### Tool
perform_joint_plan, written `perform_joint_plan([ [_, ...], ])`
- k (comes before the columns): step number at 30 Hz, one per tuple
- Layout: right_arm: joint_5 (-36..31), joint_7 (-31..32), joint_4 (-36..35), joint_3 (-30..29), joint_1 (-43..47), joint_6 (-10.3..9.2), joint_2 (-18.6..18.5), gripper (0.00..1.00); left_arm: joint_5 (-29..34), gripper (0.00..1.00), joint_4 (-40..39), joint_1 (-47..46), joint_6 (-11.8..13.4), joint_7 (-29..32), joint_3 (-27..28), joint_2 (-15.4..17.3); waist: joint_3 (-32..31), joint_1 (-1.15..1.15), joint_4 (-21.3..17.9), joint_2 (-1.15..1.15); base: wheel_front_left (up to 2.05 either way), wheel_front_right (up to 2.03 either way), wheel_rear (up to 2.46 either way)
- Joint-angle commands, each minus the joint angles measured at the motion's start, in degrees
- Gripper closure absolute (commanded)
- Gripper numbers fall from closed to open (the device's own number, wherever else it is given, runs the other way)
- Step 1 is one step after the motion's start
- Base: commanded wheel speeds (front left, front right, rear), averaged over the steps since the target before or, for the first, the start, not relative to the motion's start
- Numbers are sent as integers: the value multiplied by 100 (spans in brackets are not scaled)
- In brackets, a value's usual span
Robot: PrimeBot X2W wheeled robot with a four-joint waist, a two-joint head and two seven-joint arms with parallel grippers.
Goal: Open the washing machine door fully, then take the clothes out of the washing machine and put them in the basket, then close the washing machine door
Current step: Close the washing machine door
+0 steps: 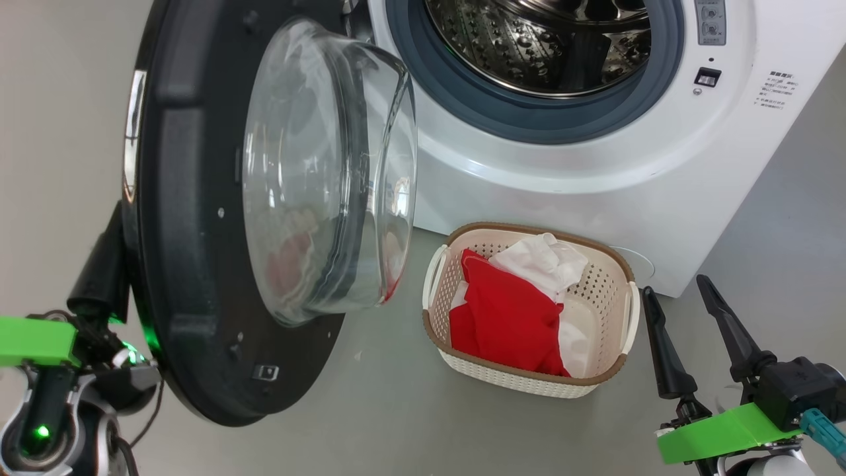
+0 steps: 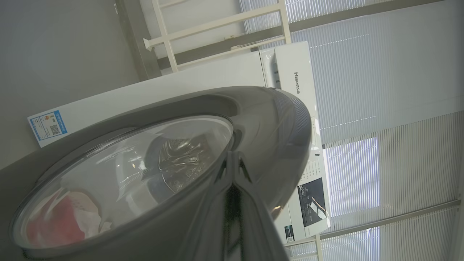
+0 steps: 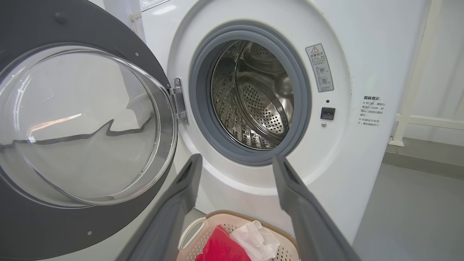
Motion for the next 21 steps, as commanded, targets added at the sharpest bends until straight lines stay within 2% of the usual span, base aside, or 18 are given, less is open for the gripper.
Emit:
perform_joint_plan([
  [1, 19, -37, -135, 111, -183, 28, -23, 0, -81, 100, -235, 24, 40, 46, 102, 141, 15, 0, 8, 0, 0, 0, 0],
  [15, 29, -37, -121, 123, -239, 28, -23, 0, -757, 100, -770, 385, 238, -195, -550, 135, 94, 0, 24, 0, 0, 0, 0],
  [21, 43, -37, -109, 147, -278, 28, -23, 0, -860, 100, -855, 384, 270, -241, -776, 135, 109, 0, -20, 0, 0, 0, 0],
])
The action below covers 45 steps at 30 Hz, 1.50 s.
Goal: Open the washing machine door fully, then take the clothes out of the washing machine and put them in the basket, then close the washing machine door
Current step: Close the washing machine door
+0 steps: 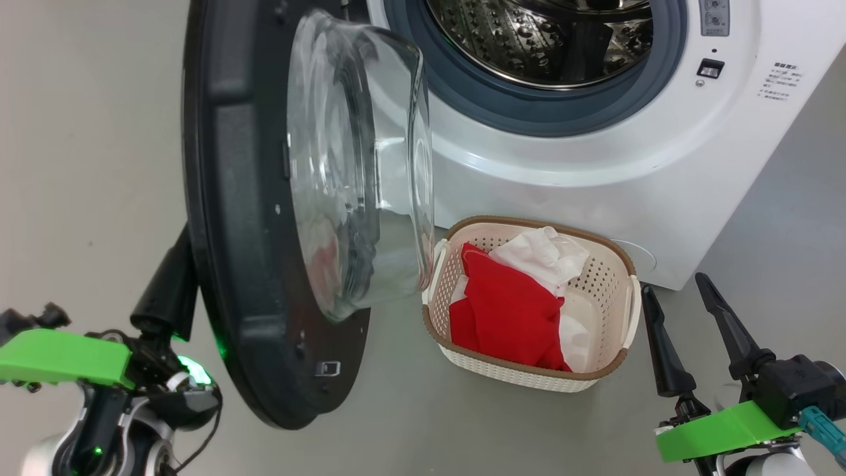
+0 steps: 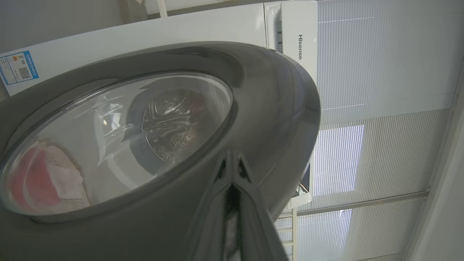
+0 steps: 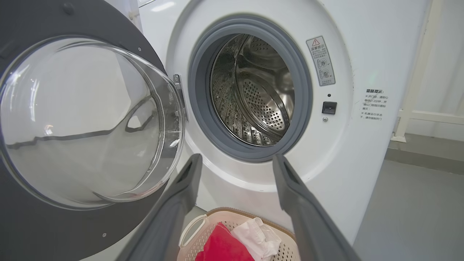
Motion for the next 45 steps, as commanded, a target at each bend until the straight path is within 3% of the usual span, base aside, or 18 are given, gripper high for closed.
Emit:
perform_joint_plan([
  [1, 45, -37, -123, 139, -246, 28, -22, 0, -62, 100, -197, -61, 25, 29, 35, 104, 2, 0, -22, 0, 0, 0, 0],
  [29, 113, -37, -108, 180, -313, 28, -22, 0, -643, 100, 47, -306, -146, -329, -843, 104, 51, 0, -594, 0, 0, 0, 0],
  [45, 122, -37, -86, 268, -376, 28, -22, 0, -1189, 100, 428, -605, -530, -521, -1214, 104, 154, 0, -1075, 0, 0, 0, 0],
])
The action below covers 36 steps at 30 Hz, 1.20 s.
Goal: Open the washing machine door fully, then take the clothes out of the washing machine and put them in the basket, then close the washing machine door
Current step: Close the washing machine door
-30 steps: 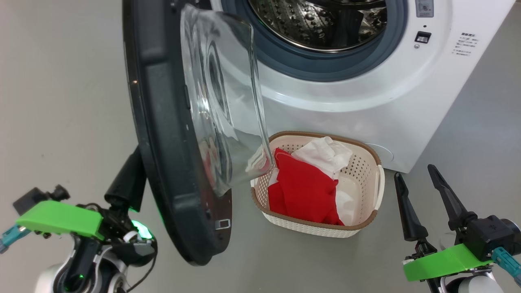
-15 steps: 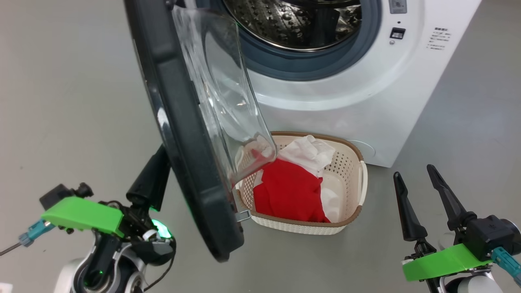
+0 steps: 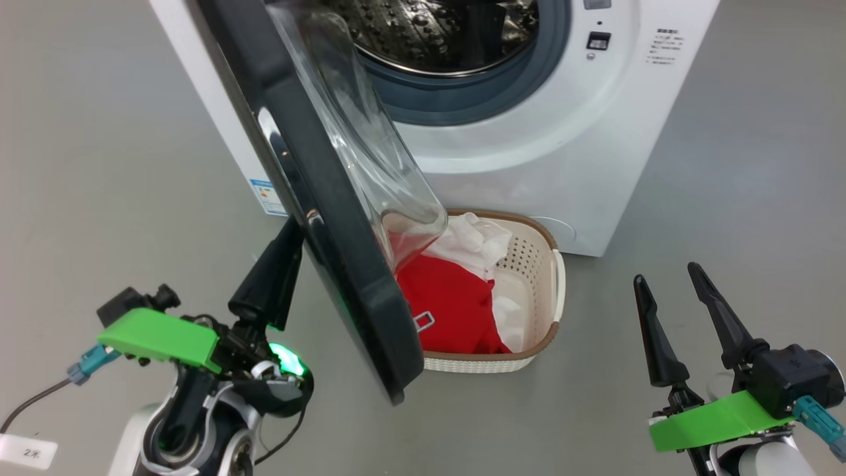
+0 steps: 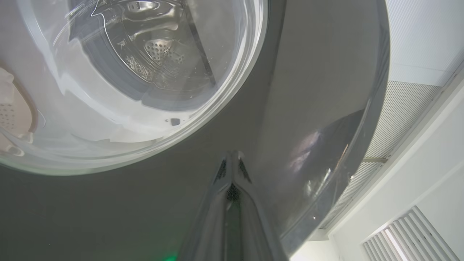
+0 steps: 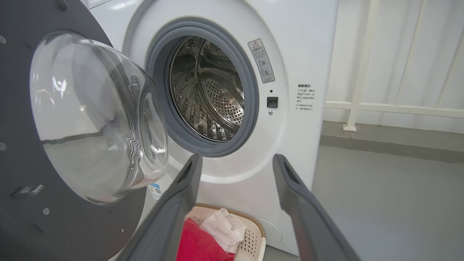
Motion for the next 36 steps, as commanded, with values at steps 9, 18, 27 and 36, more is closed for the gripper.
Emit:
perform_joint_plan([
  [9, 49, -37, -105, 192, -286, 28, -22, 0, -348, 100, 98, -577, -281, -141, -101, 62, 197, 0, -436, 0, 0, 0, 0],
  [18, 63, -37, -77, 221, -357, 28, -22, 0, -514, 100, 224, -876, -448, -240, -252, 62, 310, 0, -756, 0, 0, 0, 0],
  [27, 104, -37, -60, 263, -470, 28, -22, 0, -580, 100, 466, -1369, -678, -359, -330, 62, 497, 0, -1105, 0, 0, 0, 0],
  [36, 112, -37, -92, 303, -550, 28, -22, 0, -551, 100, 888, -1869, -930, -474, -337, 62, 723, 0, -1456, 0, 0, 0, 0],
])
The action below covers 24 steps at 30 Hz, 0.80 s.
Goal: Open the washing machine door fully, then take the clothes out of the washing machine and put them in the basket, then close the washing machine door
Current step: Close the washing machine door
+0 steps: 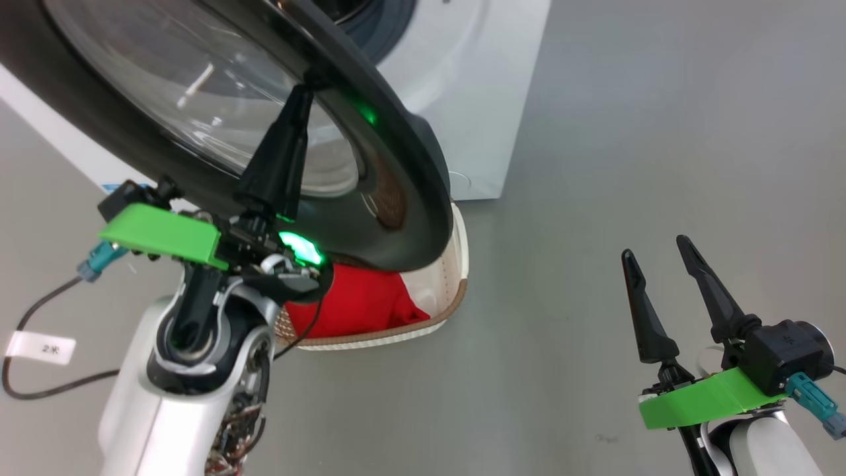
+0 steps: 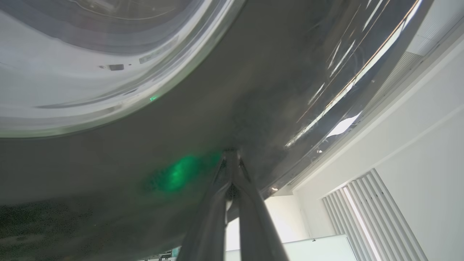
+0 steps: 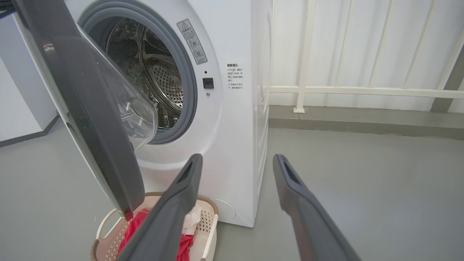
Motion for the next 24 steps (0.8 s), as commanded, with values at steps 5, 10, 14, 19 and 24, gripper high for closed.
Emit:
perform_joint_plan([
  [5, 94, -37, -161, 179, -187, 28, -19, 0, 41, 100, 171, -488, -169, -115, 164, 71, 198, 0, -255, 0, 0, 0, 0],
  [10, 100, -37, -159, 197, -234, 28, -19, 0, 46, 100, 492, -784, -307, -193, 183, 71, 275, 0, -376, 0, 0, 0, 0],
  [14, 107, -37, -163, 219, -268, 28, -19, 0, 27, 100, 716, -1008, -430, -258, 206, 71, 340, 0, -480, 0, 0, 0, 0],
  [19, 126, -37, -180, 225, -304, 28, -19, 0, 39, 100, 956, -1266, -529, -268, 272, 71, 444, 0, -587, 0, 0, 0, 0],
  [24, 144, -37, -191, 241, -341, 28, -19, 0, 54, 100, 1096, -1451, -592, -249, 325, 82, 547, 0, -665, 0, 0, 0, 0],
])
